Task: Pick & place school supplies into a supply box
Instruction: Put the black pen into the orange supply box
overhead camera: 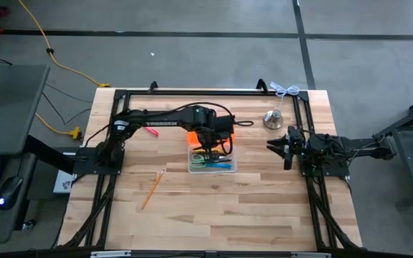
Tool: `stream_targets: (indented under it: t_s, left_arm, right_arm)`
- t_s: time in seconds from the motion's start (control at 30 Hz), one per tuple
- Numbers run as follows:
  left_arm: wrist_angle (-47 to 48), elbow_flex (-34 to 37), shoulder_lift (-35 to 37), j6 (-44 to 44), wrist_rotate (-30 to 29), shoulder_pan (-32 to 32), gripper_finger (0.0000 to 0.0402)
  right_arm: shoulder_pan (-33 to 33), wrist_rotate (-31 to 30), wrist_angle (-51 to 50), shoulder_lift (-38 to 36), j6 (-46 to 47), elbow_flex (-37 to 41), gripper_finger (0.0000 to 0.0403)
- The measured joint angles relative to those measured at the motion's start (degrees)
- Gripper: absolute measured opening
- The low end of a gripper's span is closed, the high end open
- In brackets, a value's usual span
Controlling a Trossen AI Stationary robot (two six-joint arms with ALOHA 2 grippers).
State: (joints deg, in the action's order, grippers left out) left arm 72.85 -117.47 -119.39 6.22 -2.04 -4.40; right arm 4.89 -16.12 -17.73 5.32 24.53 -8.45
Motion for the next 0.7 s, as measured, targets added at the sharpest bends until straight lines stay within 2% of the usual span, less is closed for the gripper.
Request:
stream_targets:
  t_s: [0.47, 0.7]
  left_arm:
    - [-5.1, -0.1, -3.7, -1.0, 0.1, 0.8, 0.0040]
    - [-4.7, 0.2, -5.9, -2.3, 0.2, 1.2, 0.0040]
  right_arm:
    - [0.0, 0.0, 0.0, 0.0, 0.0, 0.0, 0.0094]
    - [0.0, 0.1, 0.0, 0.0, 0.0, 0.0, 0.0094]
